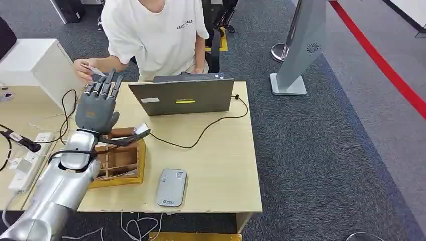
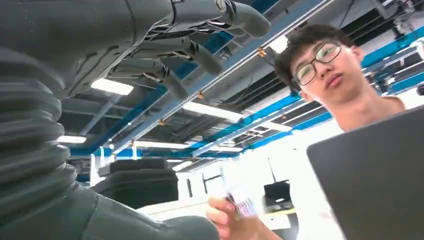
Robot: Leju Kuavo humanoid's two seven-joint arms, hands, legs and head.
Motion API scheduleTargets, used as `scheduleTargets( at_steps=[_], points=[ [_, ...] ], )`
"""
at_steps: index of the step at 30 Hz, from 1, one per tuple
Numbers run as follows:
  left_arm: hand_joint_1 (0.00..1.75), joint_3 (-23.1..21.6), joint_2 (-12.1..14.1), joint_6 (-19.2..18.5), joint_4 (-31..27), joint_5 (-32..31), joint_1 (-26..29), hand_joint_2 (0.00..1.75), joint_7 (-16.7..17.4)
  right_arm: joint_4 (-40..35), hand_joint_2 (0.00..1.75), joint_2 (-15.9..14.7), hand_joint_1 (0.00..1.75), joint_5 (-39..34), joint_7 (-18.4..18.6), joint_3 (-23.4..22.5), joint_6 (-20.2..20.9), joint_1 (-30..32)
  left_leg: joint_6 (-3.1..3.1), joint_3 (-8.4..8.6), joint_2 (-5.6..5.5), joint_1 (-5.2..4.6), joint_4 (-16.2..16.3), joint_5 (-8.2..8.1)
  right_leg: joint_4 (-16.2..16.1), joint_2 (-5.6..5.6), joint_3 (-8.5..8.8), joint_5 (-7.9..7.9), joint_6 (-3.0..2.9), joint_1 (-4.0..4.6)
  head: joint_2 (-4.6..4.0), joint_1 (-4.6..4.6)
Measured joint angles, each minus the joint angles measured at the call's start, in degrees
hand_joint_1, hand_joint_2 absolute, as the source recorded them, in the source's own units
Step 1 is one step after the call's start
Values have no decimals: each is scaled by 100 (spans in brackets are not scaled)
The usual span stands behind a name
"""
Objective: Pass the card to the sensor for recognition and then transmit it.
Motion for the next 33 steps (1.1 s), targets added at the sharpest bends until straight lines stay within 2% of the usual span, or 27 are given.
scheduleTargets(
  at_steps=[7, 11, 14, 16, 22, 33],
  points=[
    [0, -7, 48, -464, -1869, 324, 1347, 175, -72, 7, 175, 39, 0, -293, -7, -2, -118, 41, 0, -13, 5, 0, -1, -4, -1, 3, -14, -1, 0, 0, 0, 0],
    [0, -35, 196, -652, -2832, 379, 2121, 175, -44, 22, 175, 59, 0, -411, -31, -15, -173, 68, 0, -15, 8, 1, -2, -4, -1, 4, -20, -2, -1, 1, 0, 0],
    [0, -113, 352, -1033, -3301, 481, 2583, 175, 6, 28, 175, 61, 0, -488, -48, -22, -201, 77, 0, -16, 8, 1, -4, -4, -1, 4, -22, -3, -2, 1, 0, -2],
    [0, -153, 442, -1243, -3476, 597, 2853, 175, 6, 31, 175, 63, 0, -525, -70, -26, -216, 82, 0, -17, 8, 1, -5, -4, -1, 3, -23, -3, -2, 1, 0, -2],
    [0, -179, 608, -1533, -3568, 676, 3355, 175, 155, 50, 175, 68, 0, -579, -125, -33, -225, 90, 0, -20, 7, 1, -5, -4, -1, 2, -23, -2, -1, 1, 0, 0],
    [0, -146, 673, -1548, -3426, 593, 3537, 175, 352, 72, 175, 74, 0, -588, -120, -33, -225, 92, 2, -20, 5, 1, -5, -2, -1, 0, -22, -1, 0, 1, 0, -2]
  ],
)
